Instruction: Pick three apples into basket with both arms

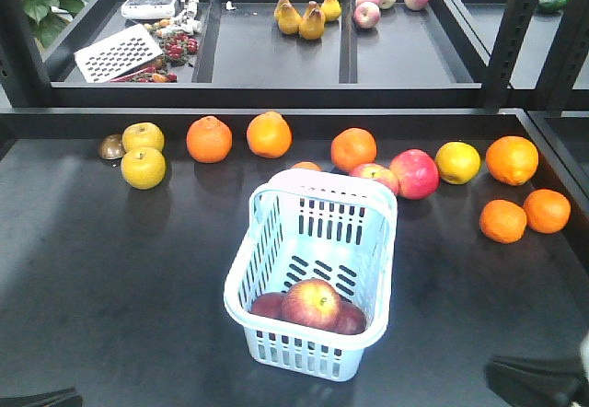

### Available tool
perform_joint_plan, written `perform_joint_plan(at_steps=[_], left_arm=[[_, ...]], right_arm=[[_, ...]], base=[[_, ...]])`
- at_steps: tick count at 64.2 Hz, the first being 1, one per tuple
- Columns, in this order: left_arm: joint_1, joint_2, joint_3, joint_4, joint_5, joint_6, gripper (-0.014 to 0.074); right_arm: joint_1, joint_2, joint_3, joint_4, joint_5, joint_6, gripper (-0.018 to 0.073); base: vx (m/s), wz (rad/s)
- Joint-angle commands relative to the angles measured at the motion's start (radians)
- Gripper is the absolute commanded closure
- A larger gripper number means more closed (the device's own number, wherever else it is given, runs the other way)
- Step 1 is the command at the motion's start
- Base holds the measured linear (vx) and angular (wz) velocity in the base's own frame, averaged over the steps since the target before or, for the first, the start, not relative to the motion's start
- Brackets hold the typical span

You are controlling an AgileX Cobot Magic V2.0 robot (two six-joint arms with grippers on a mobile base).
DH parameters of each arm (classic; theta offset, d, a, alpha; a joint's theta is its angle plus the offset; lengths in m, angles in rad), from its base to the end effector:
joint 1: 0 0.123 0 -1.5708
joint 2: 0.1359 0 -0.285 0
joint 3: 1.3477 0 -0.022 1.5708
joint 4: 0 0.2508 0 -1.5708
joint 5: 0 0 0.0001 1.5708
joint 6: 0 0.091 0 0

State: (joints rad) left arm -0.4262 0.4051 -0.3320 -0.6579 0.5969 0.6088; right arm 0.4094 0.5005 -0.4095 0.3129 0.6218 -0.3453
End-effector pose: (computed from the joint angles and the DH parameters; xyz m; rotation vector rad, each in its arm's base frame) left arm 0.0617 -0.0624 0.2558 0.6916 1.9527 -0.5983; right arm 0.0810 0.0530 0.2626 -0.6385 2.0915 0.3787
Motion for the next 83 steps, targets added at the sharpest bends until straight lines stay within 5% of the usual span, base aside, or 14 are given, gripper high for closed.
perform_joint_plan(at_steps=[1,12,83], left_arm=[[0.001,0.006,-0.024,-0.034,-0.056,-0.005,0.0603],[0.001,0.006,-0.024,-0.034,-0.056,-0.005,0.0603],[0.002,0.006,-0.021,-0.026,-0.063,-0.036,0.0603]], right_arm=[[0.000,-0.062,0.018,-0.085,-0.098,0.108,0.0564],[0.000,-0.120,0.029,-0.207,-0.098,0.204,0.0564],[0.000,-0.122,0.031,-0.207,-0.078,0.202,0.0564]], base=[[0.00,0.00],[0.00,0.00],[0.00,0.00]])
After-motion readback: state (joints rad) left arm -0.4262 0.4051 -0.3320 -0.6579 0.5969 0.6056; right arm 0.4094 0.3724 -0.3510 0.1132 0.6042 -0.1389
